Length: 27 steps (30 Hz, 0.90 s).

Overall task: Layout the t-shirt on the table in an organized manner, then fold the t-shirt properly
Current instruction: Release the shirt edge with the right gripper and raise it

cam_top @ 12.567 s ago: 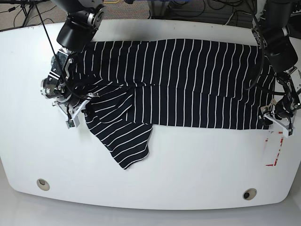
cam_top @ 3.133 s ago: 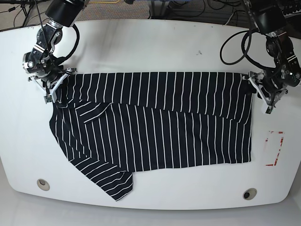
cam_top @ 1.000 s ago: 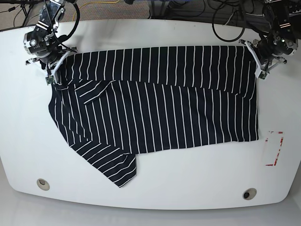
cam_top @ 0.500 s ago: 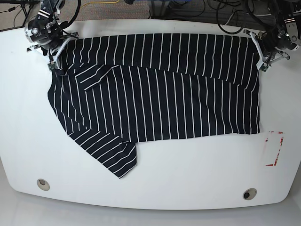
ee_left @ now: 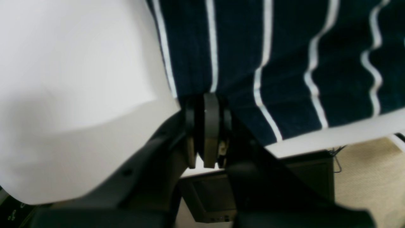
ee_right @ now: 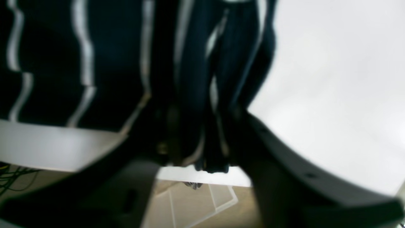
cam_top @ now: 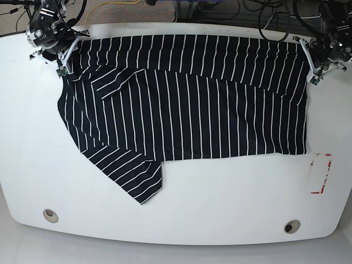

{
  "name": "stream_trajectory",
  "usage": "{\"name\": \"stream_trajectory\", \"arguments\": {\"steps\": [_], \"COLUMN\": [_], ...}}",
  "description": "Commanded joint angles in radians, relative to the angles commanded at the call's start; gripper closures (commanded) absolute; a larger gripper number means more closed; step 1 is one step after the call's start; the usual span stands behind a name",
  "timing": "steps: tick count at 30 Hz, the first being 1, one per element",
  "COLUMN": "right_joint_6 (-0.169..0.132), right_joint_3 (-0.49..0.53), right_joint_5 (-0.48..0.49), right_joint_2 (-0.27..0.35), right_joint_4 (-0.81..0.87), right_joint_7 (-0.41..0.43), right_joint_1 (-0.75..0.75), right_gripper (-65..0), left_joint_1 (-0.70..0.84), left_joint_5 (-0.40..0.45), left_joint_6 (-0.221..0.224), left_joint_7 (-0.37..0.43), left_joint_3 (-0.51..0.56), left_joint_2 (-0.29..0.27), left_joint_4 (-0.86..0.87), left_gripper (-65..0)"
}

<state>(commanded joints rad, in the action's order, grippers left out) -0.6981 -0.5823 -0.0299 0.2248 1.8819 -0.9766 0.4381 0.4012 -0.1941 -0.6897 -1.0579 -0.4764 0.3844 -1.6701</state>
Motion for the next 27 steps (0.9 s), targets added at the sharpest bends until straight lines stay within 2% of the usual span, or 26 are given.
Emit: {"name": "stream_trajectory", "arguments": {"steps": [2, 6, 15, 22, 23, 27], "right_joint_6": [0.000, 0.000, 0.000, 0.000, 0.000, 0.000], "right_joint_3": [0.000, 0.000, 0.000, 0.003, 0.003, 0.003], "right_joint_5": [0.003, 0.002, -0.002, -0.002, -0.002, 0.002], "right_joint_2": [0.020, 0.046, 0.094, 0.106, 0.106, 0.107], "right_joint_4": [0.000, 0.000, 0.009, 0.103, 0.112, 0.143], "right_joint_7": [0.000, 0.000, 0.000, -0.017, -0.031, -0.137], "right_joint_1": [-0.003, -0.005, -0.055, -0.048, -0.048, -0.054], "right_gripper": [-36.3, -41.1, -40.9, -41.4, -41.4, -41.1], "left_joint_1": [-0.002, -0.002, -0.002, -0.002, -0.002, -0.002], "left_joint_5": [-0.002, -0.002, -0.005, -0.006, -0.006, -0.006], "left_joint_6": [0.000, 0.000, 0.000, 0.000, 0.000, -0.002], "left_joint_7": [0.002, 0.002, 0.002, 0.002, 0.002, 0.002], "left_joint_3": [0.000, 0.000, 0.000, 0.000, 0.000, -0.002], "left_joint_2": [0.000, 0.000, -0.005, -0.005, -0.005, -0.006], "left_joint_4": [0.005, 0.009, 0.009, 0.008, 0.008, -0.011], "left_gripper": [-1.0, -1.0, -1.1, -1.7, -2.5, -12.6]}}
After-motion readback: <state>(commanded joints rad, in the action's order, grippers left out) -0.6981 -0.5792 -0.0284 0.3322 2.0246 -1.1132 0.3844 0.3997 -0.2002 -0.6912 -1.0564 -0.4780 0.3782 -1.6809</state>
